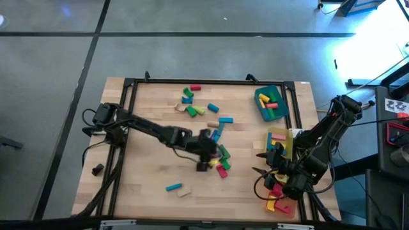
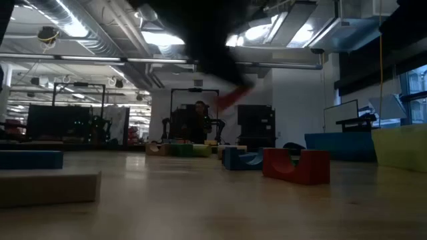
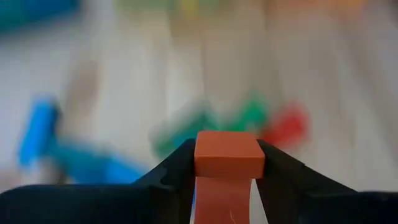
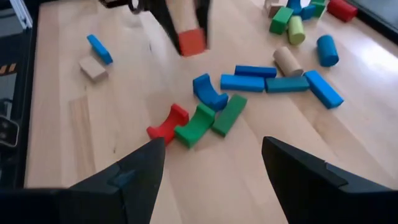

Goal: Sort blocks by size
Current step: Put the orange arch block into the orange bin

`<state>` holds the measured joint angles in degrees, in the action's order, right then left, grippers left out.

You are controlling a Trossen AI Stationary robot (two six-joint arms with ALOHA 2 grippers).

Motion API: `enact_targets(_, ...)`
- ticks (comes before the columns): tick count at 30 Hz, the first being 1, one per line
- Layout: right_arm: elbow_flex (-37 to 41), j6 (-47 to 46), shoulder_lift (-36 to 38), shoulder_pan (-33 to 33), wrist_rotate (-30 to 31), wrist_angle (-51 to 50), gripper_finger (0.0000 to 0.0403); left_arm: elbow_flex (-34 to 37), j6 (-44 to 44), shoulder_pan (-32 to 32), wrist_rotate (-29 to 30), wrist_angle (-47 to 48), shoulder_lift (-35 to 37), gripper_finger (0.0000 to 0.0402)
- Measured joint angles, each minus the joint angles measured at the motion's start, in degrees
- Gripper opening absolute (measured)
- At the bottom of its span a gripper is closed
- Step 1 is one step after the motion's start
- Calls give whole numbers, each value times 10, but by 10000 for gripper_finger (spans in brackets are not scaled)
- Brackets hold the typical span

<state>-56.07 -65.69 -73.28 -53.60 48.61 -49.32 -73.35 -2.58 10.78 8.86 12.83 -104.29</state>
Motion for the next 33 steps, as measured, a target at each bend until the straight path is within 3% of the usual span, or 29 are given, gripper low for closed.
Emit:
enact_targets(4,0,0,0,0,15,0,271,-2,-3,-20,0,-188,0,126)
enact_targets(9,0,0,0,0,54,0,271,-2,-4,-27,-25,-337,0,127)
enact_targets(16,0,5,0,0,169,4,271,-2,20,-7,-59,-443,0,128)
enact_targets(21,0,82,0,8,208,72,271,-2,67,14,-59,-475,0,128)
enact_targets(25,0,196,0,33,189,163,271,-1,90,27,-59,-486,0,129)
enact_targets(33,0,428,0,97,46,356,271,-1,105,41,-60,-486,0,129)
